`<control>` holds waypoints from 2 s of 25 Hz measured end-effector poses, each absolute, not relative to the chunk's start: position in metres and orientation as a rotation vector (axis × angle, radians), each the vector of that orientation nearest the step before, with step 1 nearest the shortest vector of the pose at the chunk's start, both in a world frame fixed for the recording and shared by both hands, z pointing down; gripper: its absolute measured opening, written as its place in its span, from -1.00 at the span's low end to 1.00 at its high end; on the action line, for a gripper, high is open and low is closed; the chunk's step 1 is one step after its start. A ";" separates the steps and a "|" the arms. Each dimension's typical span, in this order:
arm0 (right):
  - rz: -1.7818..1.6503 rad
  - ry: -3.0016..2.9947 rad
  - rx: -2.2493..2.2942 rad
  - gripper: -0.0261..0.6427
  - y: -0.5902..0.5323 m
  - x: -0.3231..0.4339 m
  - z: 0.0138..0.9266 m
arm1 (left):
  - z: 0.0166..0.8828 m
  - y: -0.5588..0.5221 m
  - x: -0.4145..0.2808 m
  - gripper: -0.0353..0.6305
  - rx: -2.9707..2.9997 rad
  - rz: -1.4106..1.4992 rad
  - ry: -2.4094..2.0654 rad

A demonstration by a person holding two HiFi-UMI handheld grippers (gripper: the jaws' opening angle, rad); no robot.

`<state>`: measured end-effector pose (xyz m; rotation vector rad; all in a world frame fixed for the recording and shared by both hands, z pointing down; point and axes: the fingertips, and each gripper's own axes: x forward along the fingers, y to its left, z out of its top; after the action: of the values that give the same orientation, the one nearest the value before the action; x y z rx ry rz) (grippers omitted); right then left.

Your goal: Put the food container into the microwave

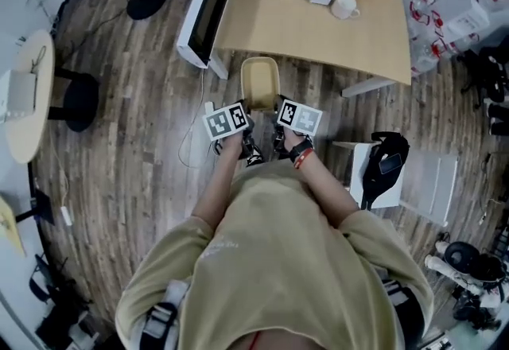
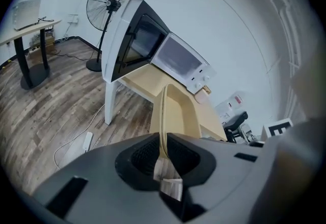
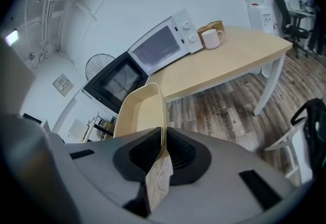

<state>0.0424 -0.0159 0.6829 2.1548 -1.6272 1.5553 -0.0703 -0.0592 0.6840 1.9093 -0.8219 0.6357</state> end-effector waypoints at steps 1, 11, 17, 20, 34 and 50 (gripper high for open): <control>1.556 -1.609 2.180 -0.77 -0.012 0.044 0.683 | 0.685 -0.058 -0.067 -0.72 1.919 0.642 -0.802; 1.604 -1.457 2.334 -0.77 0.009 0.070 0.695 | 0.698 -0.051 -0.036 -0.72 1.973 0.728 -0.667; 1.563 -1.514 2.310 -0.77 -0.037 0.087 0.693 | 0.690 -0.095 -0.017 -0.72 2.012 0.663 -0.678; 1.551 -1.543 2.292 -0.77 -0.064 0.100 0.689 | 0.681 -0.122 -0.004 -0.72 2.034 0.623 -0.673; 1.529 -1.615 2.271 -0.76 -0.165 0.168 0.672 | 0.683 -0.214 0.058 -0.72 2.006 0.642 -0.755; 1.549 -1.715 2.203 -0.77 -0.238 0.236 0.656 | 0.665 -0.283 0.124 -0.72 1.996 0.565 -0.846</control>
<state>0.2365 -0.2379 0.6561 2.2032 -1.7152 1.5490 0.1236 -0.2827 0.6655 1.9959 -0.8461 0.5655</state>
